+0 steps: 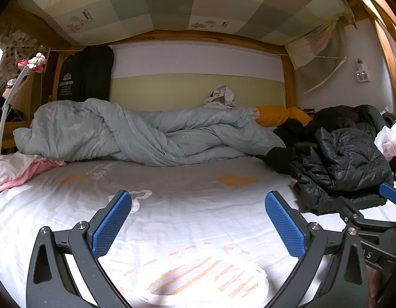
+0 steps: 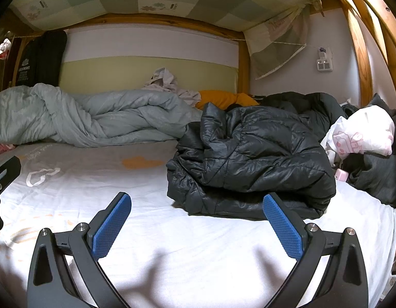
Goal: Fold large clothes
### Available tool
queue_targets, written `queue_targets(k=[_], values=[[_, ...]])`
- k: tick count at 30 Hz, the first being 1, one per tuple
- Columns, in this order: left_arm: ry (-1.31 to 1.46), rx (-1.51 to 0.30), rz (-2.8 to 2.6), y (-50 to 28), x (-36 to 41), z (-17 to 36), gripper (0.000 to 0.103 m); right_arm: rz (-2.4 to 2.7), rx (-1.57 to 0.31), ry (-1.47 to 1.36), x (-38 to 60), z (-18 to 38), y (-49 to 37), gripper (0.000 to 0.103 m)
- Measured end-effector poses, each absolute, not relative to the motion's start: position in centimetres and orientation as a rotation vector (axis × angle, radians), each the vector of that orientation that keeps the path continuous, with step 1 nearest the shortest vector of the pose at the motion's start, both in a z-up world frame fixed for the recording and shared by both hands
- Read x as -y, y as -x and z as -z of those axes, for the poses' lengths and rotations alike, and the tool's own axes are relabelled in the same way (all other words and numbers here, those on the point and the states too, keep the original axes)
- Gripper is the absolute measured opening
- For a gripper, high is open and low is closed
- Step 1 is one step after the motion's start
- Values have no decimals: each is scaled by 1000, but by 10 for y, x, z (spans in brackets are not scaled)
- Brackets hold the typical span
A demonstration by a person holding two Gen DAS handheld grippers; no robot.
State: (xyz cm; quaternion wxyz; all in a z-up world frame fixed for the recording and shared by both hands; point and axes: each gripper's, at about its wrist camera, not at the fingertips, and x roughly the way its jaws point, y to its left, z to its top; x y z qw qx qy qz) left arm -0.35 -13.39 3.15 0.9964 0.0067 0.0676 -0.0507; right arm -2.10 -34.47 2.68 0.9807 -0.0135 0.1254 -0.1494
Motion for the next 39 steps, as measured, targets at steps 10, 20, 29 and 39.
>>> queue_targets(k=[10, 20, 29, 39], values=[[-13, -135, 101, 4, 134, -32, 103, 301, -254, 29, 345, -27, 21, 103], [-14, -136, 101, 3, 134, -32, 103, 313, -271, 41, 347, -25, 18, 103], [-14, -138, 103, 3, 133, -32, 103, 313, -273, 43, 346, -25, 18, 103], [-13, -138, 103, 3, 133, -31, 103, 308, -272, 43, 347, -24, 17, 103]])
